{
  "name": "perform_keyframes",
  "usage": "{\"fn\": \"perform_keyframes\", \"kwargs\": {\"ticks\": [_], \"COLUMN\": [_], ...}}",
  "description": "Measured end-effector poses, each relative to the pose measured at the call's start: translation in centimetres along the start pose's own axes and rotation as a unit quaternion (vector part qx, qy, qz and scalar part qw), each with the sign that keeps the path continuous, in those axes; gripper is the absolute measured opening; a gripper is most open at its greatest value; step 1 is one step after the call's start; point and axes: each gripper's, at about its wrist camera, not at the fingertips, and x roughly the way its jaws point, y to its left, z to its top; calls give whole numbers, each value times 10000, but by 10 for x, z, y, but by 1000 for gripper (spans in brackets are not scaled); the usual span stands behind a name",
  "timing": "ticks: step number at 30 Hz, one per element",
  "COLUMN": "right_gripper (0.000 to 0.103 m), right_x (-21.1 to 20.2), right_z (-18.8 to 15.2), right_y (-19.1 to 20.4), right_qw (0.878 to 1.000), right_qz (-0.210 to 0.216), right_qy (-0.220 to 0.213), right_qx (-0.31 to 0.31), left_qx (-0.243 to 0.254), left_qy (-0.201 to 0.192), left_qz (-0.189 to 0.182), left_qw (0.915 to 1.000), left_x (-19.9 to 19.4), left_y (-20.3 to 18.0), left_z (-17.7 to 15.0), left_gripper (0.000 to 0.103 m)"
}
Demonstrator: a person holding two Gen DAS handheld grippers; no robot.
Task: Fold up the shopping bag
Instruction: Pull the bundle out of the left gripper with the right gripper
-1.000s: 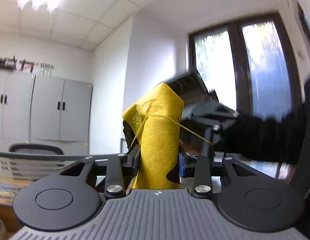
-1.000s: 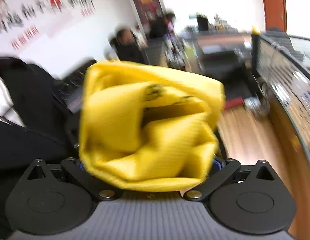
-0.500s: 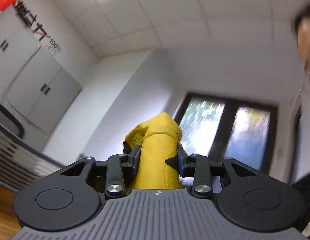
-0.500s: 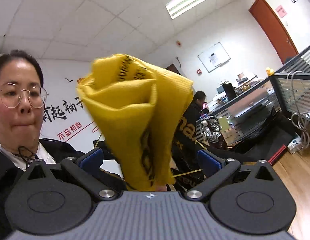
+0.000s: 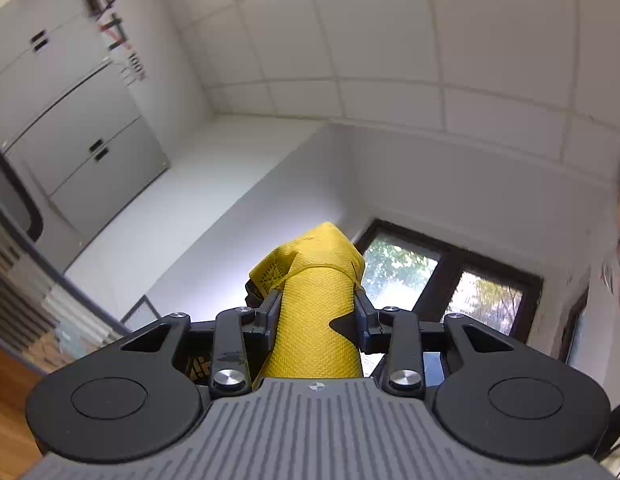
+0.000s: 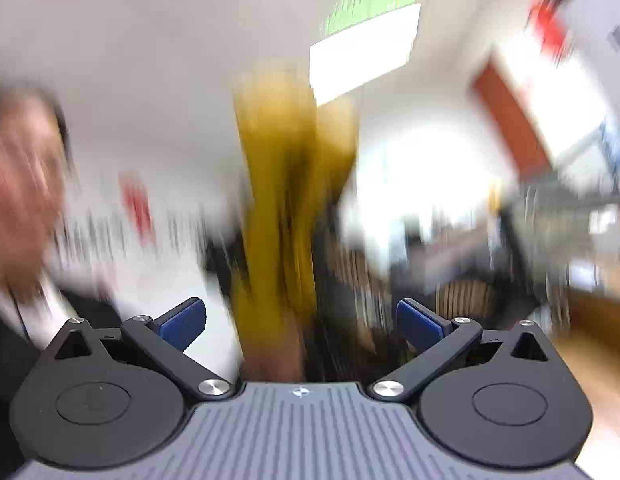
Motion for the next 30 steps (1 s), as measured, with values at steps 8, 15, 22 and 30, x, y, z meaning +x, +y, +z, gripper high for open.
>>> {"fn": "perform_keyframes", "kwargs": {"ticks": [8, 15, 22, 30], "right_gripper": [103, 103, 76, 42], "right_x": [16, 32, 58, 55], "right_z": [-7, -28, -44, -45], "right_y": [-18, -44, -47, -41], "right_qw": [9954, 9922, 9905, 9781], "right_qz": [-939, -1222, -1352, -2067], "right_qy": [-167, 22, 199, 89], "right_qx": [-20, 238, 119, -218], "left_qx": [194, 233, 51, 85], "left_qy": [619, 1155, 1290, 1464], "left_qz": [353, 331, 663, 839], "left_qw": [9973, 9925, 9894, 9856], "left_x": [22, 35, 34, 29], "left_y": [22, 36, 72, 89], "left_z": [-12, -21, -13, -9], "left_gripper": [39, 39, 40, 50]}}
